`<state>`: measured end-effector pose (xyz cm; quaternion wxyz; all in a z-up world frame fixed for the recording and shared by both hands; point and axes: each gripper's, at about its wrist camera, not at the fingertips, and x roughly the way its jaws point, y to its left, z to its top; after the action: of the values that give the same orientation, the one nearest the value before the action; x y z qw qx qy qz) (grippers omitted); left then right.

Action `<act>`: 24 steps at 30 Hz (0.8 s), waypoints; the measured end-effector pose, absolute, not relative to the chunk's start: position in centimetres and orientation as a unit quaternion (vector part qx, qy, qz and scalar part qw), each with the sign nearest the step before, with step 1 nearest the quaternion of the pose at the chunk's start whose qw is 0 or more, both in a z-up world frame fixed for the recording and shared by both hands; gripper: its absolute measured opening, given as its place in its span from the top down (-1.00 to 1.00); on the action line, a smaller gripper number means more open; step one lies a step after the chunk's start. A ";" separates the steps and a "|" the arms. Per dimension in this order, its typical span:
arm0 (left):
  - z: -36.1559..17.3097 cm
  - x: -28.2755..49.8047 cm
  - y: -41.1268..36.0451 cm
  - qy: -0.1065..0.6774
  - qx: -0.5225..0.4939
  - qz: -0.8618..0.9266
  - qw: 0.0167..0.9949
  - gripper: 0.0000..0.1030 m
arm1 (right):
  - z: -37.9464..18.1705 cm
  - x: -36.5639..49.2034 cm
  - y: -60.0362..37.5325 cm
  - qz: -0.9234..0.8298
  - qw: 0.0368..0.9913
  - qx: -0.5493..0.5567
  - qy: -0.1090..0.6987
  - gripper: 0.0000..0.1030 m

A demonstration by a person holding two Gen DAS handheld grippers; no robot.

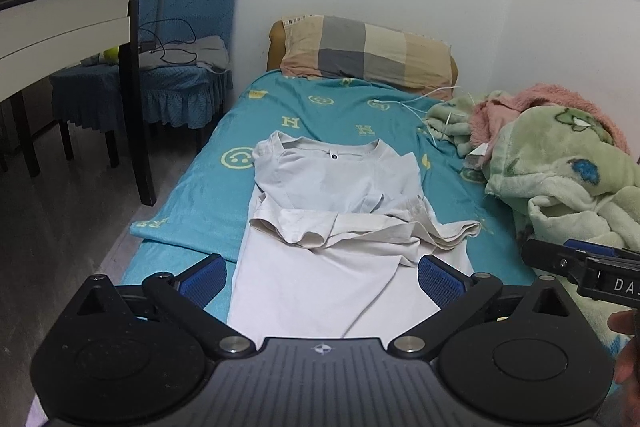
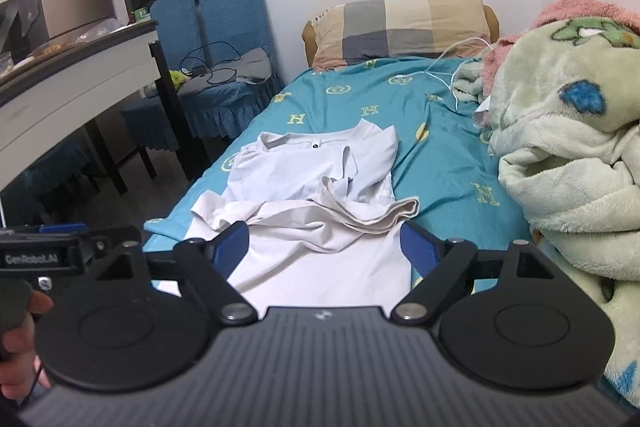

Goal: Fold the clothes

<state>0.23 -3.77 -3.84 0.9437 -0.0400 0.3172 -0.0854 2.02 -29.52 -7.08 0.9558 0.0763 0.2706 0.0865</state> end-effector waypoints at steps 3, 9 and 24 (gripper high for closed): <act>-4.5 0.9 -3.4 0.341 -0.059 -0.087 0.934 -1.00 | -7.4 2.3 -29.6 0.085 0.954 0.082 0.276 -0.63; -8.1 3.6 -0.5 0.451 -0.192 -0.056 0.870 -0.99 | -9.2 3.6 -30.6 0.094 0.926 0.155 0.332 -0.63; -16.4 5.7 5.9 0.534 -0.421 0.008 0.733 -0.79 | -20.2 6.6 -33.1 0.080 0.716 0.464 0.516 -0.58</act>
<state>5.68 5.88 -16.42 0.7333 -0.4212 0.5337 0.0085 6.60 -33.10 -20.21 0.7157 0.4637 0.5161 0.0797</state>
